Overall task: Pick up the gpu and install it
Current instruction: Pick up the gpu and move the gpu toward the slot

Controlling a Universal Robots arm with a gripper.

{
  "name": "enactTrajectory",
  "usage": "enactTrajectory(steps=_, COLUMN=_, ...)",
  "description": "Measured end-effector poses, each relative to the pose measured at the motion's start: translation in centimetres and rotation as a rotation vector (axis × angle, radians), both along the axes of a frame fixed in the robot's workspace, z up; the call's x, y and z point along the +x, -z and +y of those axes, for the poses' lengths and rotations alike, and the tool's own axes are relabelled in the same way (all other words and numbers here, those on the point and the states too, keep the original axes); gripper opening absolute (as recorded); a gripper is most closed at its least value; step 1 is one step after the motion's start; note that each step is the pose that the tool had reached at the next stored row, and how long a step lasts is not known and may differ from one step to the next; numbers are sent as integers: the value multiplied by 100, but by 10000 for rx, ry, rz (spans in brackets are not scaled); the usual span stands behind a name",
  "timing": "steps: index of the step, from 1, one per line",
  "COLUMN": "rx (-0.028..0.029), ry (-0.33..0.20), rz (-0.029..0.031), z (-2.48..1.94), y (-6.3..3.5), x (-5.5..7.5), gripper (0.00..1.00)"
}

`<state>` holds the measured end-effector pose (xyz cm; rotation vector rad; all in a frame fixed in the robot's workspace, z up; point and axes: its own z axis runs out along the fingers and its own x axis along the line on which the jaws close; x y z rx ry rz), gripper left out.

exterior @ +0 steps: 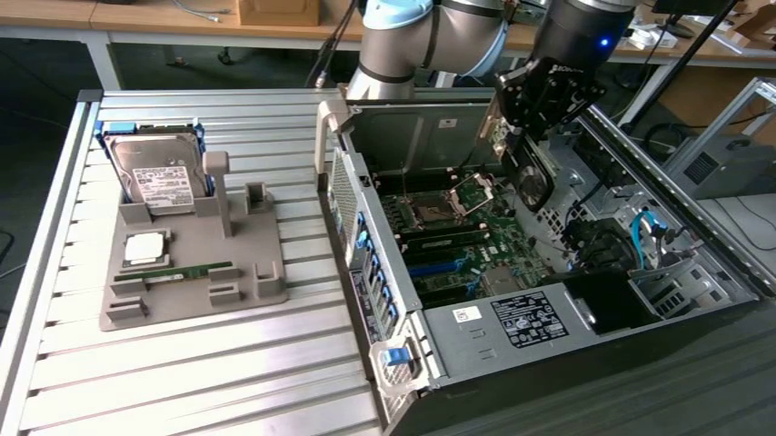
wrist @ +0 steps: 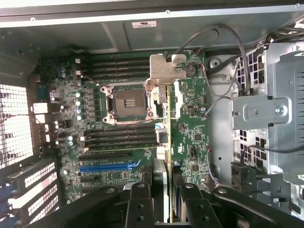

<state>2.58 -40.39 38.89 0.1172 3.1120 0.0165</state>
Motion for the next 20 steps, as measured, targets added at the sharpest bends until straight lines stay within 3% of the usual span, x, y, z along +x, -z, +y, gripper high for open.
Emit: enactTrajectory(steps=20, rx=-1, ry=0, rz=0, z=0, y=102, x=0, gripper=27)
